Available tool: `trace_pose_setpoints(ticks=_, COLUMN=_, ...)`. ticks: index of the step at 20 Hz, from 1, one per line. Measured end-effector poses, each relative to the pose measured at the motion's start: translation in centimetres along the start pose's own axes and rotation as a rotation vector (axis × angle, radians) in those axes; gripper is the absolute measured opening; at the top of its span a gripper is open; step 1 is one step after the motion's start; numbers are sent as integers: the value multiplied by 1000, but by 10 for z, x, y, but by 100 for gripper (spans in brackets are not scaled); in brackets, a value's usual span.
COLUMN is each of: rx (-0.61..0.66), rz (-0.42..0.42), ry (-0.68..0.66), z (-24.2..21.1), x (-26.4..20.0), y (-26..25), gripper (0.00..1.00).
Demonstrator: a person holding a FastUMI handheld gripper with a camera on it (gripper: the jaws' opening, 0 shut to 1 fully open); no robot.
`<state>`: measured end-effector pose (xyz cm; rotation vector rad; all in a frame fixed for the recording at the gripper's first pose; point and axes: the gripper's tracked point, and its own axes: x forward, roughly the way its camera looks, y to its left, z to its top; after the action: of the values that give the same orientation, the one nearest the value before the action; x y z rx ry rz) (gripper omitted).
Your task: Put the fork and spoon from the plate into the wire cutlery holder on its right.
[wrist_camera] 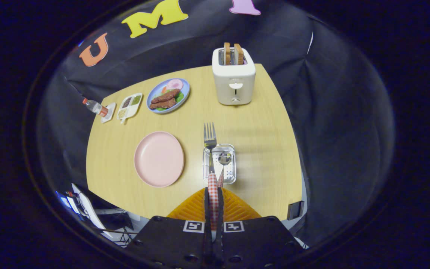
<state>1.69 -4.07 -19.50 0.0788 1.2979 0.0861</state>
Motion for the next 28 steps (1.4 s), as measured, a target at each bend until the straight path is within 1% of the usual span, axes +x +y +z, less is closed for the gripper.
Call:
trace_pose_setpoints(ticks=3, rx=12, rz=5, ry=90, z=-6, x=9, y=1, gripper=4)
trace_pose_setpoints(ticks=7, rx=23, rz=-40, ry=181, z=-10, x=13, y=-1, gripper=4)
trace_pose_setpoints(ticks=14, rx=145, rz=-68, ry=375, z=-21, x=29, y=4, gripper=4)
trace_pose_setpoints(ticks=20, rx=143, rz=-86, ry=398, z=-10, x=37, y=5, gripper=4)
trace_pose_setpoints(ticks=21, rx=142, rz=-93, ry=403, z=-9, x=38, y=4, gripper=8)
trace_pose_setpoints(ticks=23, rx=143, rz=-106, ry=406, z=-7, x=40, y=5, gripper=9)
trace_pose_setpoints(ticks=24, rx=139, rz=-110, ry=399, z=-3, x=41, y=3, gripper=13)
trace_pose_setpoints(ticks=27, rx=136, rz=-91, ry=356, z=8, x=42, y=8, gripper=13)
trace_pose_setpoints(ticks=28, rx=135, rz=-85, ry=337, z=11, x=41, y=9, gripper=21)
